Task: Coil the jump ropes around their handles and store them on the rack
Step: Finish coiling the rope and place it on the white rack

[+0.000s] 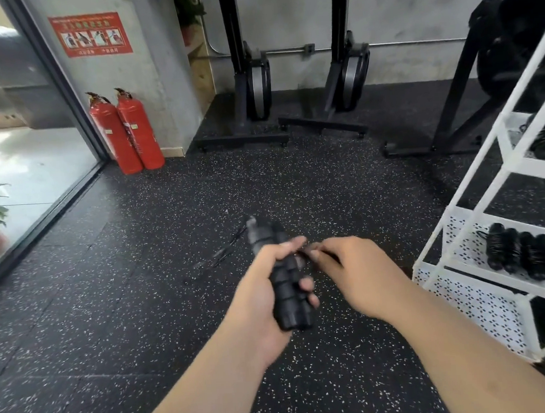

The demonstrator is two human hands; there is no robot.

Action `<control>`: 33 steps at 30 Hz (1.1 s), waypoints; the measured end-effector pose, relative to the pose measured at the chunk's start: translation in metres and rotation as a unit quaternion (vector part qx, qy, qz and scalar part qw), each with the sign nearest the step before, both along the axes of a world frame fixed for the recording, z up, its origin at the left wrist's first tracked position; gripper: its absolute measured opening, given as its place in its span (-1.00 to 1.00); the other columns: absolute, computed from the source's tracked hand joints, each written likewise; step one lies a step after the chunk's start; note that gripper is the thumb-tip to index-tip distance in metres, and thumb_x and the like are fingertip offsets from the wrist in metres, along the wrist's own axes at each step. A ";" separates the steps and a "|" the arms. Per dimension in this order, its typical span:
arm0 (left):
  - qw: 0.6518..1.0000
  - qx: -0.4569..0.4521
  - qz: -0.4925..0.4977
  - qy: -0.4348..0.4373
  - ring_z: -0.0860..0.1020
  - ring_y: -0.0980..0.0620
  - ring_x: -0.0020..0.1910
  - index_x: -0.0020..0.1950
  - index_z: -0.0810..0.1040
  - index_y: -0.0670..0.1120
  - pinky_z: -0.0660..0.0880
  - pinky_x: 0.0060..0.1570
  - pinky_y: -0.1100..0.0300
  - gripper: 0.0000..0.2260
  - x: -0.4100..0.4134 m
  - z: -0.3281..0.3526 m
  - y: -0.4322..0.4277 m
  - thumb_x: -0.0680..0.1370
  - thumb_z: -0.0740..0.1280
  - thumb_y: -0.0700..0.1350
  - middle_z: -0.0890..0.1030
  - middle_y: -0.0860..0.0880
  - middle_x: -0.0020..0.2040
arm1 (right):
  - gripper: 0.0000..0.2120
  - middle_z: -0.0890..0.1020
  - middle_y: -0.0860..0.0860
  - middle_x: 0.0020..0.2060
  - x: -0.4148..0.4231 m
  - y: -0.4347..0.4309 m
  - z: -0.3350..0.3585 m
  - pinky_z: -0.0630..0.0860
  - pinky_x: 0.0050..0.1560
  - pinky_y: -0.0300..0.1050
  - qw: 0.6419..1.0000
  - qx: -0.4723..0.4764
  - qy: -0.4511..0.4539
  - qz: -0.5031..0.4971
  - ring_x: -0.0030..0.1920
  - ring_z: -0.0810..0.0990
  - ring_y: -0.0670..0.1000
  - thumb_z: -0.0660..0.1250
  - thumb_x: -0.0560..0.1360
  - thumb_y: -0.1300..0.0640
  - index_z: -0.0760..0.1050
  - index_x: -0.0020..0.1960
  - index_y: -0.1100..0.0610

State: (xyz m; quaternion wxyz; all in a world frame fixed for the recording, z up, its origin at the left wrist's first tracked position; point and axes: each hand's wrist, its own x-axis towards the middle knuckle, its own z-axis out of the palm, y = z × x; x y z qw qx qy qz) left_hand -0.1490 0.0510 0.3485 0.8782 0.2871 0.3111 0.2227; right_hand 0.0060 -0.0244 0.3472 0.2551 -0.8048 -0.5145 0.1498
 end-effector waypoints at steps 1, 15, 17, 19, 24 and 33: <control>1.000 0.011 -0.017 0.007 0.52 0.02 -0.32 0.32 0.70 -0.09 0.51 -0.29 0.09 -0.52 0.002 -0.001 -0.006 0.40 0.52 -0.05 0.68 -0.10 0.03 | -0.76 0.57 -0.11 -0.36 -0.004 0.002 -0.001 0.28 -0.40 -0.26 1.000 0.000 -0.005 0.002 -0.37 0.52 -0.15 0.23 0.73 -0.09 0.51 -0.09 -0.11; 0.974 0.002 0.219 0.054 0.51 0.07 -0.35 0.21 0.58 -0.15 0.50 -0.28 0.14 -0.75 -0.045 0.005 0.081 0.56 0.42 -0.11 0.71 -0.04 0.14 | -0.70 0.51 -0.12 -0.50 0.040 -0.024 0.012 0.35 -0.37 -0.11 0.997 -0.079 0.012 0.007 -0.51 0.38 -0.14 0.27 0.68 -0.23 0.64 -0.12 -0.14; 0.967 0.090 0.138 0.197 0.54 0.02 -0.34 0.21 0.59 -0.17 0.55 -0.29 0.08 -0.73 -0.044 0.002 0.078 0.54 0.47 -0.13 0.76 -0.09 0.11 | -0.69 0.53 -0.09 -0.47 0.040 -0.022 0.013 0.35 -0.40 -0.11 0.998 -0.055 -0.009 -0.022 -0.50 0.39 -0.13 0.25 0.70 -0.20 0.63 -0.12 -0.13; 0.895 0.266 0.031 0.356 0.58 0.00 -0.34 0.16 0.60 -0.08 0.57 -0.29 0.04 -0.76 -0.042 -0.003 0.070 0.52 0.48 -0.08 0.77 -0.08 0.00 | -0.70 0.59 -0.06 -0.40 0.042 -0.021 0.012 0.41 -0.35 -0.08 0.997 -0.043 -0.029 -0.049 -0.45 0.48 -0.09 0.25 0.71 -0.18 0.63 -0.10 -0.12; 0.630 0.581 -0.054 0.512 0.61 0.07 -0.21 0.07 0.44 0.16 0.55 -0.20 0.09 -0.75 -0.033 -0.001 0.043 0.47 0.43 0.10 0.62 0.15 -0.16 | -0.75 0.71 -0.14 -0.17 0.037 -0.021 0.003 0.64 -0.08 -0.03 0.992 -0.080 -0.080 -0.047 -0.21 0.65 -0.11 0.26 0.69 -0.21 0.66 0.14 -0.13; 0.544 0.690 -0.058 0.475 0.52 0.07 -0.06 0.31 0.38 0.25 0.46 -0.10 0.11 -0.57 -0.028 0.007 0.030 0.48 0.40 0.17 0.54 0.22 0.04 | -0.54 0.51 -0.37 0.28 0.026 -0.019 0.016 0.49 0.31 -0.13 0.996 0.074 -0.055 -0.016 0.24 0.52 -0.22 0.47 0.60 0.00 0.49 0.44 -0.29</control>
